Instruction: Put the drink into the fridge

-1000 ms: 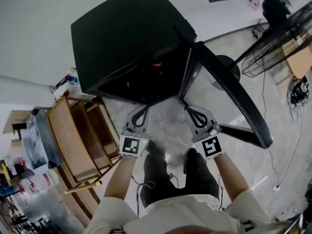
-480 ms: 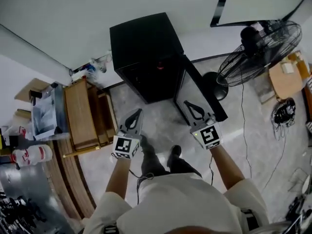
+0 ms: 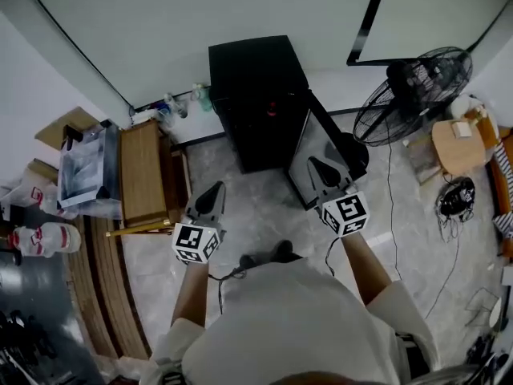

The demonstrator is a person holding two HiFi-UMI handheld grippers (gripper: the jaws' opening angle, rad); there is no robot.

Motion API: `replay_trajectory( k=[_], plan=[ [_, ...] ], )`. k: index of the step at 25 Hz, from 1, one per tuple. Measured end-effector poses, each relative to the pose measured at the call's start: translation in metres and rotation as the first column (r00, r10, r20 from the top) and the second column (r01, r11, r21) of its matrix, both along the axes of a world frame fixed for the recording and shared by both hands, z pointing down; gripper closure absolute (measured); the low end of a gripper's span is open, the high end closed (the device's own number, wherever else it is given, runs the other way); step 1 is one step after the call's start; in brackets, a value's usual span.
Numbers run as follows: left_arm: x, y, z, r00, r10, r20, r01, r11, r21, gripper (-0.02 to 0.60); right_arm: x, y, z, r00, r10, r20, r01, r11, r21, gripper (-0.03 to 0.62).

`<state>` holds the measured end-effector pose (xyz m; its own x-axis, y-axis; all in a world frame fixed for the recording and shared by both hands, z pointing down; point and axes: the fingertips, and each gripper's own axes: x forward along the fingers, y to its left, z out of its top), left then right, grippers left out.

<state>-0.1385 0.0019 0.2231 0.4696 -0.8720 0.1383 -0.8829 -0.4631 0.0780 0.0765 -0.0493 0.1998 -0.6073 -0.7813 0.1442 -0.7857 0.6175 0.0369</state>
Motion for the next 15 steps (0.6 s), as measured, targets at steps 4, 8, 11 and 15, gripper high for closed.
replay_trajectory(
  k=[4,8,11,15],
  plan=[
    [-0.021,0.027,-0.018,1.0,0.028,0.009,-0.028,0.999,0.03,0.572,-0.014,0.031,-0.01,0.999,0.045,0.001,-0.045,0.999,-0.004,0.594],
    [-0.037,0.051,-0.02,0.997,0.081,0.014,-0.082,0.996,0.025,0.572,-0.032,0.064,-0.012,0.997,0.078,-0.017,-0.078,0.997,0.0,0.594],
    [-0.042,0.059,-0.016,0.992,0.128,0.007,-0.129,0.992,0.017,0.572,-0.037,0.081,-0.013,0.994,0.106,-0.017,-0.106,0.994,0.002,0.594],
    [-0.034,0.069,-0.006,0.984,0.175,0.021,-0.175,0.985,0.005,0.572,-0.029,0.103,-0.013,0.99,0.141,-0.016,-0.141,0.99,-0.009,0.594]
  ],
)
